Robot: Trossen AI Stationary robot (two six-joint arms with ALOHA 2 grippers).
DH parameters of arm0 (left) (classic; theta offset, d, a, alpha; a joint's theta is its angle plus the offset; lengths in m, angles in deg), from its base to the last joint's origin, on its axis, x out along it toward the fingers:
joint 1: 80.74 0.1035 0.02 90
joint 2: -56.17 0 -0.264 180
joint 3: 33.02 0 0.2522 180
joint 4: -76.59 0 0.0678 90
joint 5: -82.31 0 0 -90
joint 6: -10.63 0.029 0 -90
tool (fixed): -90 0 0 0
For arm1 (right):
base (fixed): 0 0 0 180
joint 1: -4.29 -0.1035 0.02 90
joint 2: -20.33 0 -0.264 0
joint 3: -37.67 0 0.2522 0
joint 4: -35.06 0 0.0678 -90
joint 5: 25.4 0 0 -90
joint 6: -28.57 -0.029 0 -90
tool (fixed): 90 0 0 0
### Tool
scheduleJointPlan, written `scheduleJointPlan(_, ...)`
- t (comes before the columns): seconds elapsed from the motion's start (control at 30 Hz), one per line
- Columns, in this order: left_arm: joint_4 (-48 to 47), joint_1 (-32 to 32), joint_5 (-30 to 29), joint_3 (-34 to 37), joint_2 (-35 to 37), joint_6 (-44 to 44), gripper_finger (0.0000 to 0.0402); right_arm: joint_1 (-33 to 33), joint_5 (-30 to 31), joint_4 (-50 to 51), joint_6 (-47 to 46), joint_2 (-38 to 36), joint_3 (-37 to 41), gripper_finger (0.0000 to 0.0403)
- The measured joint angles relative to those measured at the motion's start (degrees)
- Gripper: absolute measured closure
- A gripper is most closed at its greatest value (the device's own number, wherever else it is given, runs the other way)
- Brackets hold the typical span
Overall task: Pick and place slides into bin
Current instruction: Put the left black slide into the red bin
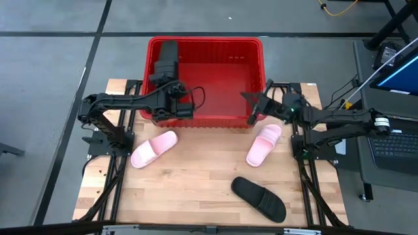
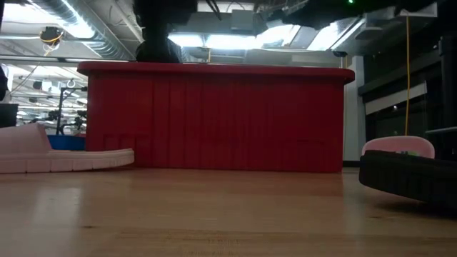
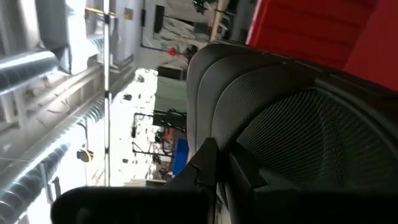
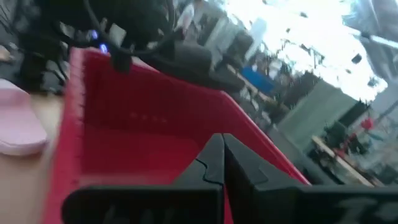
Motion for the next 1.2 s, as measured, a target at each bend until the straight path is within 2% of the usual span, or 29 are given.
scheduleJointPlan(0.23, 8.7, 5.7, 6.4, 0.0, 0.0, 11.3, 0.0398, 2.7, 0.0, 2.0, 0.2, 3.9, -6.5, 0.0397)
scheduleJointPlan(0.37, 11.3, 8.5, 9.5, 0.0, 0.0, 18.1, 0.0398, 3.9, 0.0, 2.3, 0.7, 4.7, -6.9, 0.0397)
scheduleJointPlan(0.5, 17.0, 11.5, 15.6, 0.0, 0.0, 22.9, 0.0398, 4.3, 0.0, 2.4, 0.8, 5.2, -6.9, 0.0397)
scheduleJointPlan(0.7, 24.6, 14.6, 19.4, 0.1, 0.0, 30.9, 0.0398, 4.3, 0.0, 2.3, 3.0, 5.2, -6.9, 0.0397)
scheduleJointPlan(0.83, 28.2, 16.7, 24.9, 2.2, 0.0, 34.9, 0.0398, 4.3, 0.0, 2.3, 3.1, 5.2, -6.9, 0.0397)
scheduleJointPlan(0.9, 30.0, 17.6, 25.1, 3.9, 0.0, 37.6, 0.0398, 4.3, 0.0, 2.3, 3.1, 5.2, -6.9, 0.0397)
scheduleJointPlan(1.07, 34.2, 18.8, 26.0, 7.6, 0.0, 40.0, 0.0398, 4.3, 0.0, 2.3, 3.1, 5.2, -6.9, 0.0397)
scheduleJointPlan(1.2, 35.9, 19.2, 29.2, 8.8, 0.0, 39.5, 0.0398, 4.3, 0.0, 2.3, 3.1, 5.2, -6.9, 0.0397)
